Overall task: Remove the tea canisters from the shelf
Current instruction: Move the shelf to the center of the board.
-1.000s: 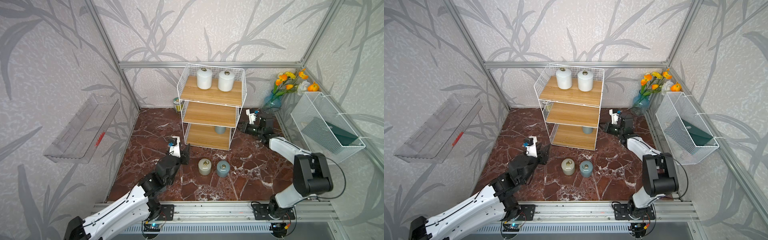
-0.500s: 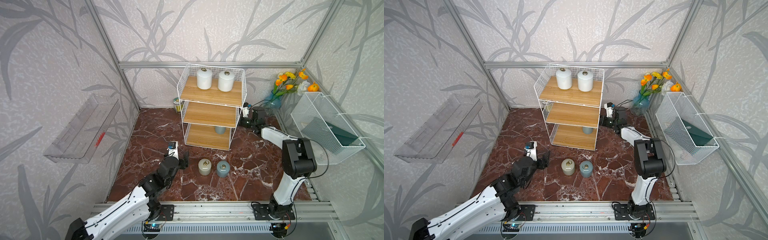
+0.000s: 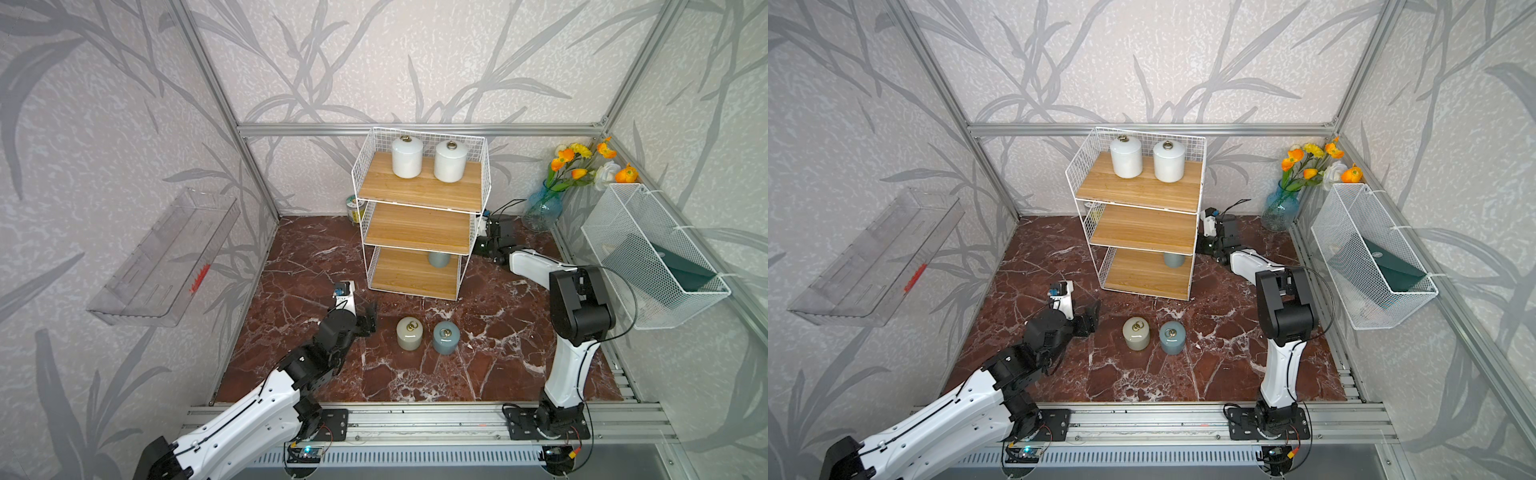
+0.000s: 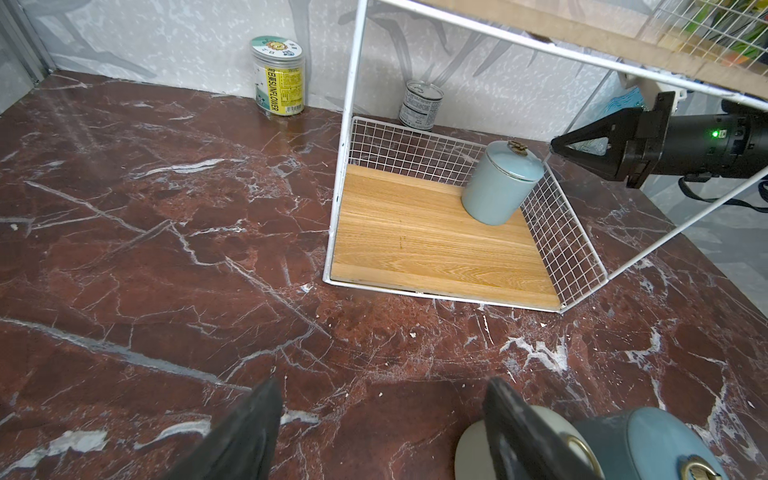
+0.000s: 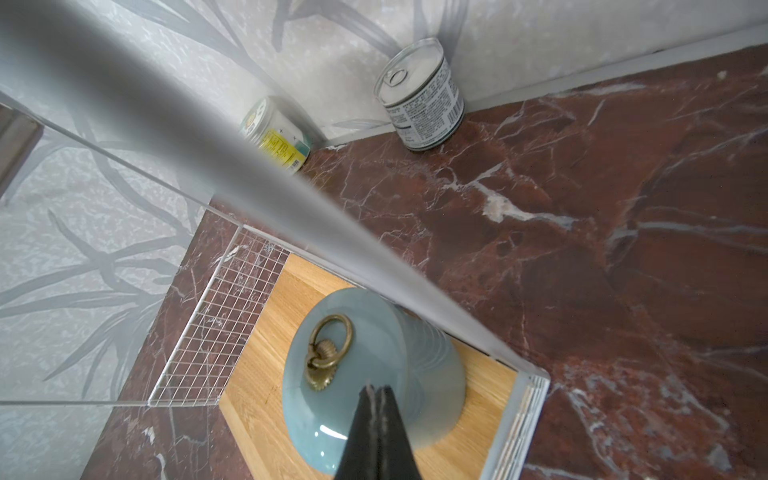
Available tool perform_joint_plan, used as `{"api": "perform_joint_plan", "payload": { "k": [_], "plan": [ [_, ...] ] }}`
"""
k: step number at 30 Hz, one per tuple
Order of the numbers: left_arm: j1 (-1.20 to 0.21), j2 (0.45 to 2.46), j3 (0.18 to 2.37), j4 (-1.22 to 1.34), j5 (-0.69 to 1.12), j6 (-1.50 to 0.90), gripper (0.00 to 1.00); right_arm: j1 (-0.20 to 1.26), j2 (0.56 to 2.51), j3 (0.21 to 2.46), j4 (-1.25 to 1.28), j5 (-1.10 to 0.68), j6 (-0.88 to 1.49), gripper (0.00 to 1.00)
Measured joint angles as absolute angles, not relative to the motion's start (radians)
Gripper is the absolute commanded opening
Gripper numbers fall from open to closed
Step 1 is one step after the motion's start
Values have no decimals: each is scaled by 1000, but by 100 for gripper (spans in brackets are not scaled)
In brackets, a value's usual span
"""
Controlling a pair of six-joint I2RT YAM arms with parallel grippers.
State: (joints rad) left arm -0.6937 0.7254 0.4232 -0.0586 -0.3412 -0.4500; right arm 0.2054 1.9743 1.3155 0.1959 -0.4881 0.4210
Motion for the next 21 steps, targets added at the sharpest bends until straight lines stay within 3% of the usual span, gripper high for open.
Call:
{"api": "perform_joint_plan", "payload": {
  "k": [10,21],
  "plan": [
    [-683,731,423,-59,-319,-467,77,222,2054,1339,289,-397,443,0],
    [-677,740,423,-59,-312,-474,78,239,2111,1369,307,-444,452,0]
  ]
}}
